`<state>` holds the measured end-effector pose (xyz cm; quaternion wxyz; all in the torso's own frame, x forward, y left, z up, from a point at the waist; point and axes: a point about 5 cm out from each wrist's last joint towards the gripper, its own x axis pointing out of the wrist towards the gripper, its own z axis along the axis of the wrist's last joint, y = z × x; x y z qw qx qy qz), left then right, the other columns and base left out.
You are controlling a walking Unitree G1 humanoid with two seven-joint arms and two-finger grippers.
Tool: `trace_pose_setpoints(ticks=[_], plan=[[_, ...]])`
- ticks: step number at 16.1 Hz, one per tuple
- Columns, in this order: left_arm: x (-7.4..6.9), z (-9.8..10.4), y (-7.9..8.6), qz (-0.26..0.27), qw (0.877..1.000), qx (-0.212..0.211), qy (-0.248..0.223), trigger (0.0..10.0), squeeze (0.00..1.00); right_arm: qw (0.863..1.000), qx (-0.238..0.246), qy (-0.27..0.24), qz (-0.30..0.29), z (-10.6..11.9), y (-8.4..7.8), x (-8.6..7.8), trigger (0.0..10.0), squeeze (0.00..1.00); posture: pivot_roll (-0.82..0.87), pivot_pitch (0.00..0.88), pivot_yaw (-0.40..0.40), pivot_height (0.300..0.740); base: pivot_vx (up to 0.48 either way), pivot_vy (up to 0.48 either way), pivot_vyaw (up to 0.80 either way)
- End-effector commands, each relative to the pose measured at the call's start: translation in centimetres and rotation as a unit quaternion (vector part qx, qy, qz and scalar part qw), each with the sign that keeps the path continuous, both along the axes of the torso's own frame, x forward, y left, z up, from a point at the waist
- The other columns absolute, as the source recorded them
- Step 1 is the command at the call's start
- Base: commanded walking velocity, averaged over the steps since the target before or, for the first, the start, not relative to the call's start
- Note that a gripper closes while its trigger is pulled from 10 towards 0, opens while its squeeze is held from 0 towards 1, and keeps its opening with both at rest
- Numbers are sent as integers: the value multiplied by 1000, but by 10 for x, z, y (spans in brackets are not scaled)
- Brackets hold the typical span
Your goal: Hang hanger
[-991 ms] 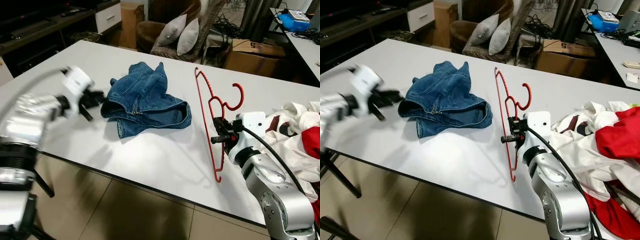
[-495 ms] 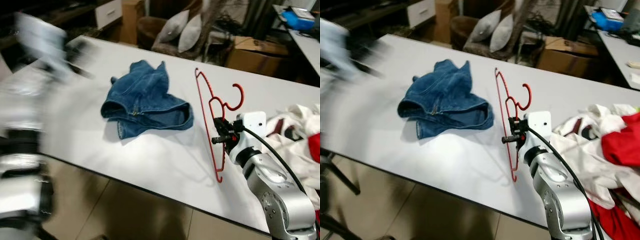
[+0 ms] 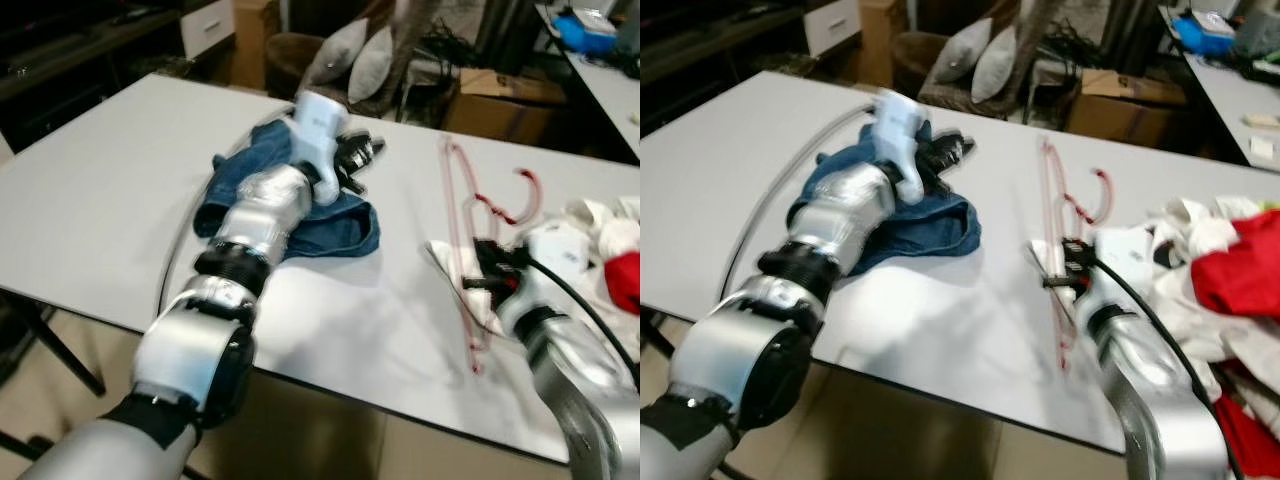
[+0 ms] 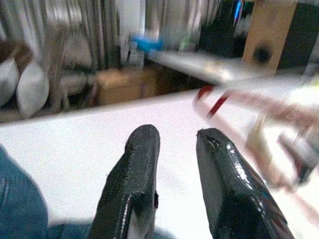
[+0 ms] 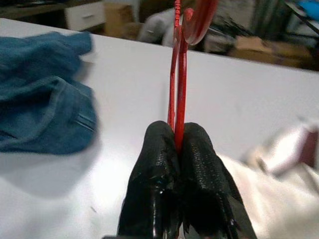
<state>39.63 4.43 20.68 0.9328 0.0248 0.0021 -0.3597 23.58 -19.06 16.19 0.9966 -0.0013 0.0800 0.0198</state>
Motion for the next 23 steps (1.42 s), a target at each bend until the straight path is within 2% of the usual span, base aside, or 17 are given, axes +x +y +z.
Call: trace_pose_setpoints(ticks=[1, 2, 3, 5, 6, 8, 11, 12, 14, 15, 16, 18, 19, 20, 21, 22, 23], plan=[[2, -18, 6, 52, 996, 71, 13, 10000, 0, 1000, -5, -5, -15, 5, -3, -4, 10000, 0, -125, 0, 25, 740, 0, 0, 0], [4, -31, 20, 111, 987, 118, 17, 10000, 0, 1000, -4, -6, -18, 6, -3, -7, 10000, 0, -135, 0, 34, 740, 0, 0, 0], [5, -36, 25, 126, 984, 127, 22, 10000, 0, 1000, -4, -5, -19, 6, -3, -8, 10000, 0, -135, 0, 34, 740, 0, 0, 0], [5, -51, 51, 176, 969, 170, 32, 10000, 0, 1000, -1, 0, -17, 5, -1, -11, 10000, 0, -130, 0, 35, 740, 0, 0, 0], [5, -56, 69, 207, 961, 178, 41, 10000, 0, 1000, 1, 2, -10, 5, 2, -9, 10000, 0, -116, 0, 24, 740, 0, 0, 0], [5, -58, 80, 228, 955, 184, 44, 10000, 0, 1000, 3, 3, -4, 5, 4, -7, 10000, 0, -106, 0, 14, 740, 0, 0, 0], [-2, -73, 124, 263, 940, 208, 65, 10000, 0, 1000, 4, 5, 17, 6, 9, 0, 10000, 0, -79, 0, -17, 740, 0, 0, 0], [-3, -74, 129, 264, 940, 204, 66, 10000, 0, 1000, 4, 5, 20, 6, 10, 0, 10000, 0, -79, 0, -17, 740, 0, 0, 0], [0, -63, 123, 251, 958, 125, 58, 10000, 0, 1000, 4, 6, 23, 6, 10, 1, 10000, 0, -72, 0, -29, 740, 0, 0, 0], [9, -30, 100, 203, 978, -49, 28, 10000, 0, 1000, 4, 6, 25, 6, 11, 2, 10000, 0, -68, 0, -38, 740, 0, 0, 0], [11, -13, 84, 157, 977, -145, 23, 10000, 0, 1000, 4, 5, 25, 6, 11, 3, 10000, 0, -70, 0, -37, 740, 0, 0, 0], [10, -7, 56, 85, 979, -181, 40, 10000, 0, 1000, 3, 5, 24, 8, 10, 3, 10000, 0, -95, 0, -31, 740, 0, 0, 0], [1, -22, 25, 25, 990, -127, 59, 10000, 0, 1000, -2, 4, 19, 10, 6, 0, 10000, 0, -118, 0, -23, 740, 0, 0, 0], [-8, -43, 6, 0, 995, -55, 85, 10000, 0, 1000, -7, 3, 13, 11, 3, -3, 10000, 0, -149, 0, -7, 740, 0, 0, 0], [-10, -49, 2, -1, 996, -30, 89, 10000, 0, 1000, -8, 3, 11, 12, 2, -4, 10000, 0, -149, 0, -7, 740, 0, 0, 0], [-17, -69, -2, -2, 994, 49, 101, 10000, 0, 1000, -12, 3, 3, 13, -1, -7, 10000, 0, -160, 0, 0, 740, 0, 0, 0], [-19, -79, 2, 20, 990, 99, 103, 10000, 0, 1000, -14, 3, -2, 14, -2, -9, 10000, 0, -181, 0, 19, 740, 0, 0, 0]])
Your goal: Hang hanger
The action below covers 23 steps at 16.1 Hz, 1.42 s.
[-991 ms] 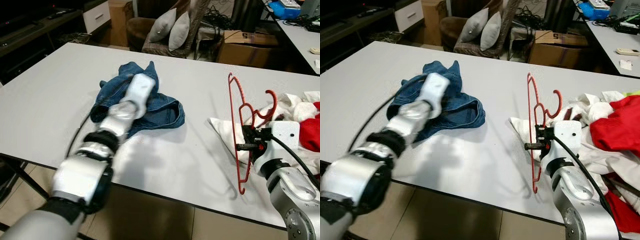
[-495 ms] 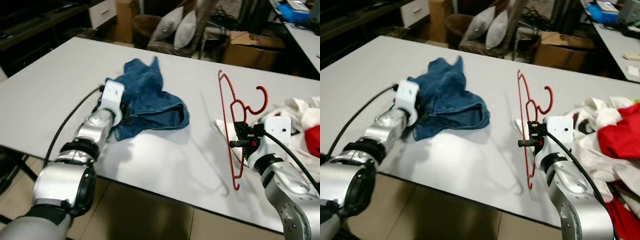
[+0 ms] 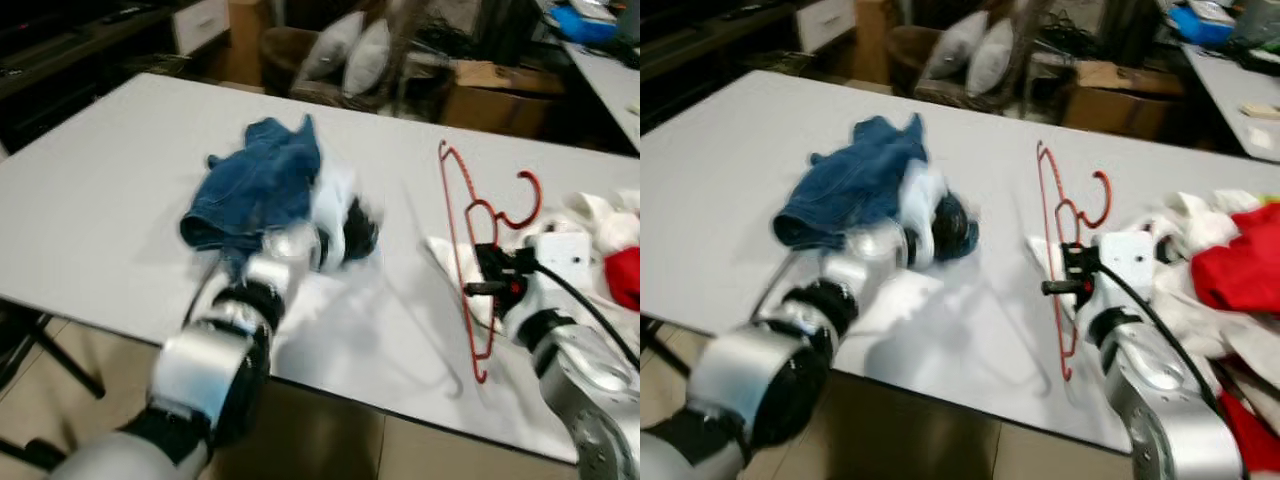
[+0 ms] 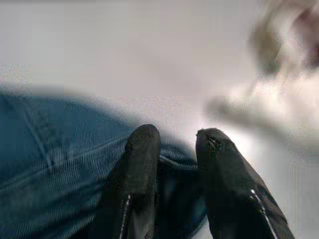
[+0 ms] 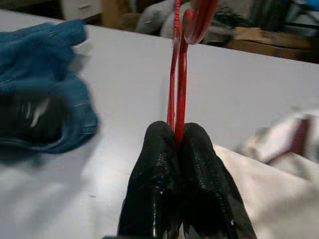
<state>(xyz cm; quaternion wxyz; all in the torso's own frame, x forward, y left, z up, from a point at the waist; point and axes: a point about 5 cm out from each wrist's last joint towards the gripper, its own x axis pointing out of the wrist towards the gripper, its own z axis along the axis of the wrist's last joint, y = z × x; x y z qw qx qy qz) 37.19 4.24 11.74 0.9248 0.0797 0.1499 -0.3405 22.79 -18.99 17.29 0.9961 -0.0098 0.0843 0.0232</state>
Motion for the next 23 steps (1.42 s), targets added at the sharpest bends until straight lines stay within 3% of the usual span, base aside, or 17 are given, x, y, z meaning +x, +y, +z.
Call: trace_pose_setpoints(ticks=[1, 2, 5, 9, 12, 14, 18, 19, 20, 21, 23], plan=[[5, -4, 18, 46, 995, 83, -17, 10000, 0, 1000, -8, -3, -14, 4, -6, -5, 10000, 0, -181, 0, 19, 740, 0, 0, 0], [8, -9, 40, 112, 988, 104, -16, 10000, 0, 1000, -7, -2, -21, 4, -6, -7, 10000, 0, -192, 0, 31, 740, 0, 0, 0], [10, -11, 61, 143, 982, 120, -16, 10000, 0, 1000, -3, 0, -19, 3, -4, -7, 10000, 0, -177, 0, 26, 740, 0, 0, 0], [9, -16, 116, 237, 961, 141, -9, 10000, 0, 1000, 3, 2, -5, 3, 1, -2, 10000, 0, -143, 0, 1, 740, 0, 0, 0], [-1, -25, 163, 304, 942, 139, 6, 10000, 0, 1000, 7, 4, 8, 1, 5, 1, 10000, 0, -124, 0, -16, 740, 0, 0, 0], [-7, -29, 176, 317, 939, 132, 10, 10000, 0, 1000, 8, 5, 14, 0, 7, 2, 10000, 0, -112, 0, -25, 740, 0, 0, 0], [-10, -37, 154, 245, 967, 64, 18, 10000, 0, 1000, 10, 7, 24, -2, 10, 5, 10000, 0, -98, 0, -38, 740, 0, 0, 0], [-3, -20, 150, 237, 971, 0, -15, 10000, 0, 1000, 10, 3, 25, -1, 10, 5, 10000, 0, -101, 0, -28, 740, 0, 0, 0], [0, -11, 150, 232, 972, -27, -35, 10000, 1000, 1000, 10, 2, 25, -1, 10, 4, 10000, 0, -100, 0, -17, 740, 0, 0, 0], [4, 7, 149, 210, 972, -80, -70, 10000, 1000, 1000, 10, 2, 22, -2, 9, 1, 10000, 0, -96, 0, -5, 740, 0, 0, 0], [2, 34, 150, 172, 968, -127, -131, 10000, 1000, 1000, 11, 3, 14, -5, 7, -3, 10000, 0, -93, 0, 19, 740, 0, 0, 0]])
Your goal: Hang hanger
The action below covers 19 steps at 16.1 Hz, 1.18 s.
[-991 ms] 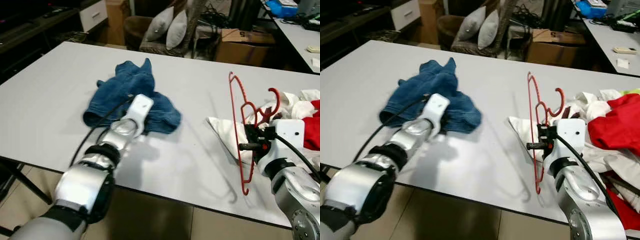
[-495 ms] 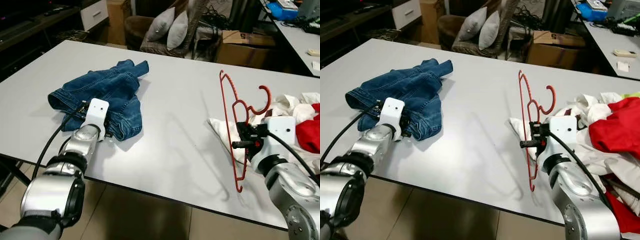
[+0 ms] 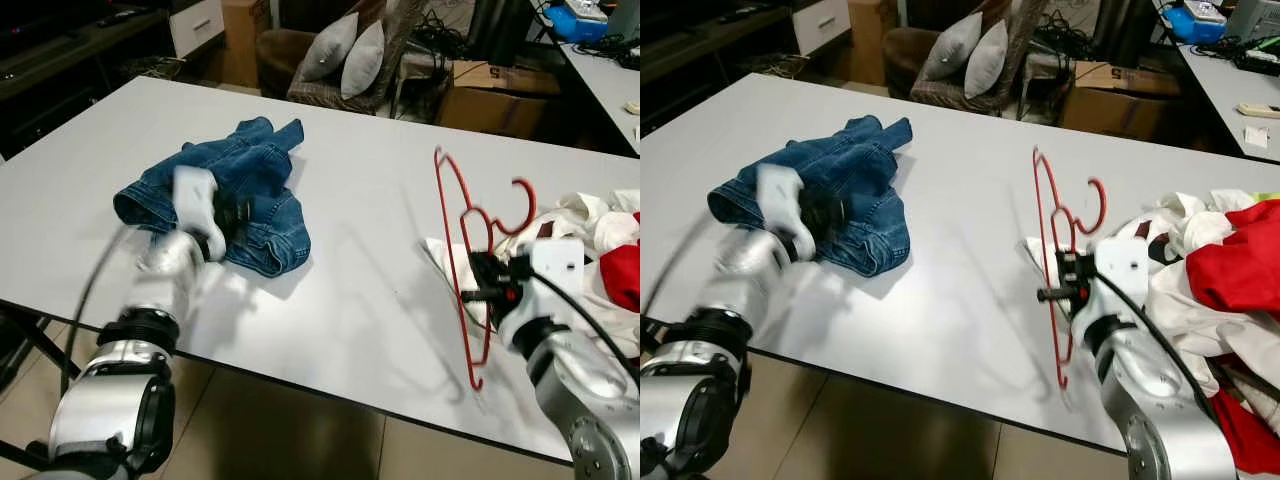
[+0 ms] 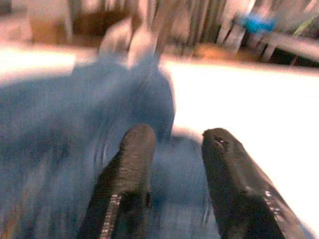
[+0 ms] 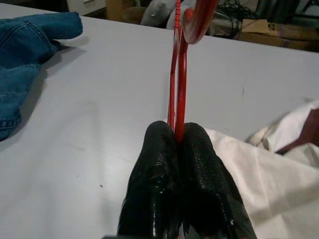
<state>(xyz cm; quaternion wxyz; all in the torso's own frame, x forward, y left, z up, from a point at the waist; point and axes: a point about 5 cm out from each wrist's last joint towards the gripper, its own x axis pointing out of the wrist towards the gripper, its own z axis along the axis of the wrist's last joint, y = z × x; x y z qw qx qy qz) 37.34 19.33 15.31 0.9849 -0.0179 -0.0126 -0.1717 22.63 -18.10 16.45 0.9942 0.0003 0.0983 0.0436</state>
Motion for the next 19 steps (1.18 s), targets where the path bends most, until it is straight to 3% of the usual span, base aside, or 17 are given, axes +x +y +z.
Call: trace_pose_setpoints(ticks=[1, 2, 3, 4, 6, 7, 8, 9, 10, 11, 13, 15, 19], plan=[[-5, 21, 3, -10, 999, -9, -49, 10000, 1000, 1000, 0, -13, -5, 4, -2, -2, 10000, 0, -88, 0, 29, 740, 0, 0, 0], [-12, 42, 5, -1, 995, 2, -104, 10000, 1000, 1000, -1, -18, 1, 5, -1, -1, 10000, 0, -85, 0, 30, 740, 0, 0, 0], [-15, 48, 4, 1, 993, 2, -114, 10000, 906, 1000, -1, -21, 6, 7, 0, -1, 10000, 0, -77, 0, 31, 740, 0, 0, 0], [-23, 57, -1, -4, 992, 8, -125, 10000, 231, 999, -6, -28, 19, 11, 2, 0, 10000, 0, -62, 0, 30, 740, 0, 0, -475], [-44, 57, -17, -13, 994, 30, -105, 10000, 263, 998, -18, -50, 33, 22, 7, 2, 10000, 0, -42, 0, 21, 740, 0, 0, -800], [-59, 50, -27, 0, 997, 5, -78, 10000, 608, 996, -36, -71, 46, 30, 9, 4, 10000, 0, -19, 0, 8, 740, 0, 0, 0], [-68, 37, -33, 27, 998, -25, -42, 10000, 643, 990, -93, -91, 59, 35, 10, 2, 10000, 0, -8, 0, 2, 740, 0, 0, 0], [-75, 25, -35, 66, 998, -16, -19, 10000, 514, 990, -96, -89, 58, 32, 10, 0, 10000, 0, 0, 0, -5, 740, 0, 0, 0], [-79, 19, -36, 81, 997, 4, -7, 10000, 196, 992, -83, -84, 50, 29, 9, -2, 10000, 0, 6, 0, -8, 740, 0, 0, 0], [-86, 15, -40, 64, 998, 26, -13, 10000, 0, 994, -72, -74, 43, 22, 8, -5, 10000, 0, 13, 0, -13, 740, 0, 0, -800], [-100, 18, -43, 27, 999, 29, -19, 10000, 0, 997, -40, -51, 46, 14, 13, -11, 10000, 0, 17, 0, -15, 740, 0, 0, -800], [-102, 24, -44, 26, 999, 41, -18, 10000, 0, 997, -21, -63, 43, 19, 17, -12, 10000, 0, 5, 0, -4, 740, 0, 0, -800], [-101, 21, -49, 43, 998, 34, -12, 10000, 0, 996, -44, -81, 15, 23, 9, -15, 10000, 0, -24, 0, -2, 740, 0, 0, -800]])
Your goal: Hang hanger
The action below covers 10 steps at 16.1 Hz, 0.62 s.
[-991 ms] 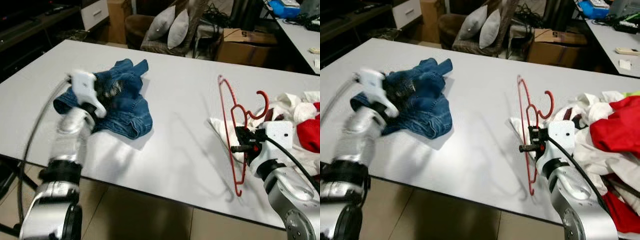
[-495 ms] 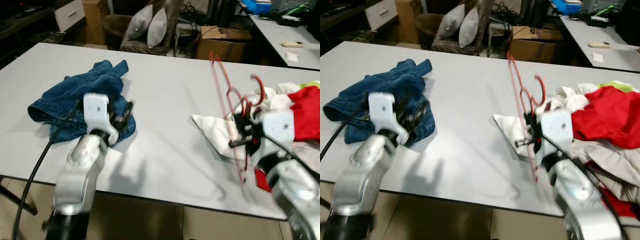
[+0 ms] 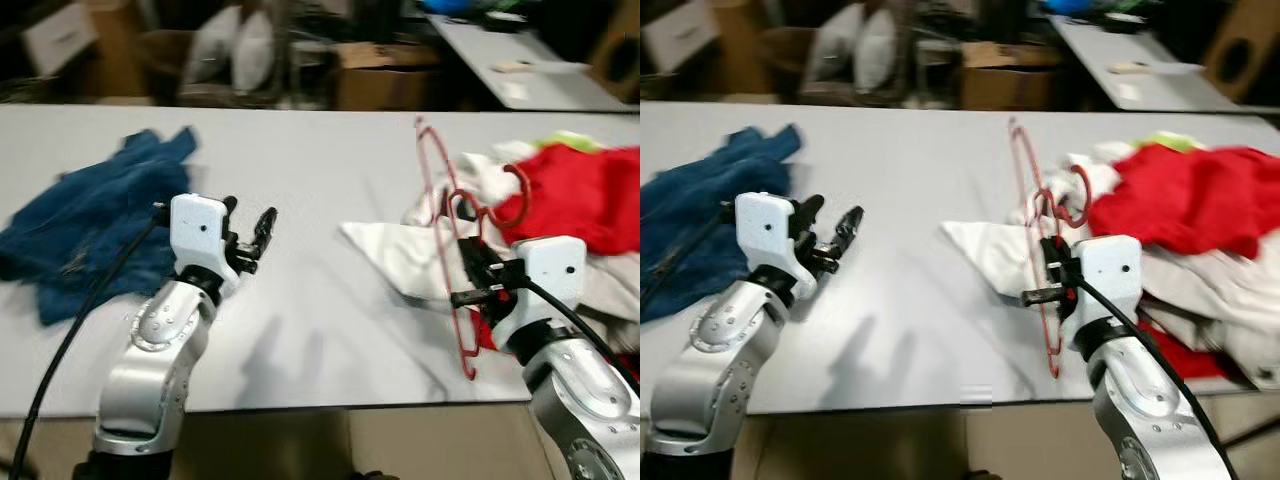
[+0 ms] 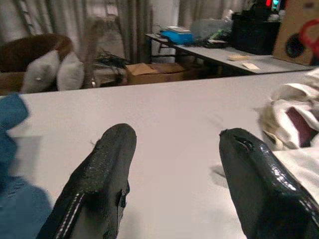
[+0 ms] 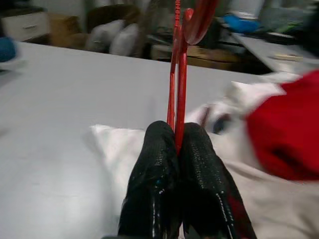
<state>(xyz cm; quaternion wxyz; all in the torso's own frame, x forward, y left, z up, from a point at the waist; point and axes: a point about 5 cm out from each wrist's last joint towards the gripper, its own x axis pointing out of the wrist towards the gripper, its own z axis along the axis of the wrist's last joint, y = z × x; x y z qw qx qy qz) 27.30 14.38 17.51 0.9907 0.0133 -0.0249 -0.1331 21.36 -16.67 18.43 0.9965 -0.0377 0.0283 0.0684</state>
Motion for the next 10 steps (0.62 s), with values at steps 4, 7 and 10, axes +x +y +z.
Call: trace_pose_setpoints(ticks=[4, 7, 10], plan=[[-10, 4, -2, 2, 1000, -9, -10, 10000, 0, 999, -26, -19, -3, 7, -1, 2, 10000, 0, -17, 0, -44, 740, 0, -92, -800], [-8, 7, -6, -1, 1000, -14, -17, 10000, 0, 1000, -11, -20, 3, 8, 5, 2, 10000, 0, -25, 0, -44, 740, 0, -472, -800], [-7, 7, -8, -5, 999, -29, -17, 10000, 0, 1000, -6, -27, -1, 8, 7, 0, 10000, 0, -44, 0, -25, 740, 0, -315, -800]])
